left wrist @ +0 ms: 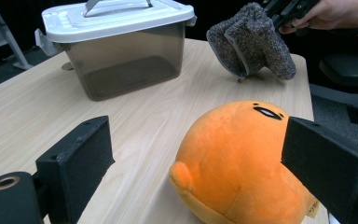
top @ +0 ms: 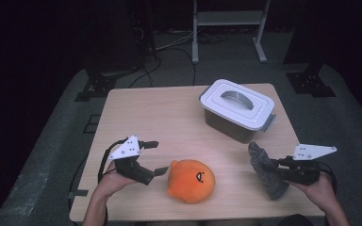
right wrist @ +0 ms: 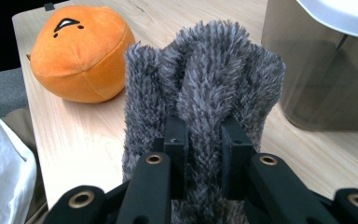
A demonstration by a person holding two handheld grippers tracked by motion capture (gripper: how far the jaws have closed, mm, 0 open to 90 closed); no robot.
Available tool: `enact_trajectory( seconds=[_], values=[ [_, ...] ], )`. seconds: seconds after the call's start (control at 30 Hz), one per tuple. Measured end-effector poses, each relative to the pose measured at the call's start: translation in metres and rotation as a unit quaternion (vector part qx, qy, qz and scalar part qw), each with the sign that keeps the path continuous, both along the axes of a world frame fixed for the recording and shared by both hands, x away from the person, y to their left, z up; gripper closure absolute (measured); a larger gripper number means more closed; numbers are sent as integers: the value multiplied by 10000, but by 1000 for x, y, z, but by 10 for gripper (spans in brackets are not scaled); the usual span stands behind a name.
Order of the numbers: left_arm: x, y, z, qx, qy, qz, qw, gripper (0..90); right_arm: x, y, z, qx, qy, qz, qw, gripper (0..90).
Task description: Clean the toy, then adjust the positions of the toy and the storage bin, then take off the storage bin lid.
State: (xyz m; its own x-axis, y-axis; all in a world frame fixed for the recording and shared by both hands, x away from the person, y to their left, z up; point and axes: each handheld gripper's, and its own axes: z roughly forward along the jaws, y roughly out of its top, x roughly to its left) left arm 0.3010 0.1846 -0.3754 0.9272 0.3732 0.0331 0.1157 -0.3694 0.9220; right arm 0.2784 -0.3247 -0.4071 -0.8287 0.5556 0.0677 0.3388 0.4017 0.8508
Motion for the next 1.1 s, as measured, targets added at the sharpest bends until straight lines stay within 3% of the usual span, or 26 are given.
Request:
enact_trajectory(
  seconds=[0.2,0.3,0.47,0.63,0.7,0.8,0.9,1.1],
  values=[
    [2,2,0,-27,24,73,10000,81,0,-1,0,-21,30,38,10000,753],
    [2,1,-1,64,28,89,9999,82,-3,-4,2,4,8,10,10000,753],
    [2,4,2,9,-10,115,9999,81,-11,-12,10,-139,-11,-67,9999,753],
    [1,9,3,-9,-37,177,9998,81,-13,-24,6,-496,247,-137,9984,750],
    [3,11,3,-34,-27,216,9998,65,-11,-27,1,-510,392,-159,9978,737],
    [3,11,3,-35,1,243,9997,65,-4,-29,-8,-438,612,-175,9970,685],
    [3,11,2,-32,4,229,9997,65,0,-28,-13,-295,721,-144,9969,575],
    [2,13,1,16,27,282,9996,64,4,-19,8,-138,494,-19,9987,463]
  ],
)
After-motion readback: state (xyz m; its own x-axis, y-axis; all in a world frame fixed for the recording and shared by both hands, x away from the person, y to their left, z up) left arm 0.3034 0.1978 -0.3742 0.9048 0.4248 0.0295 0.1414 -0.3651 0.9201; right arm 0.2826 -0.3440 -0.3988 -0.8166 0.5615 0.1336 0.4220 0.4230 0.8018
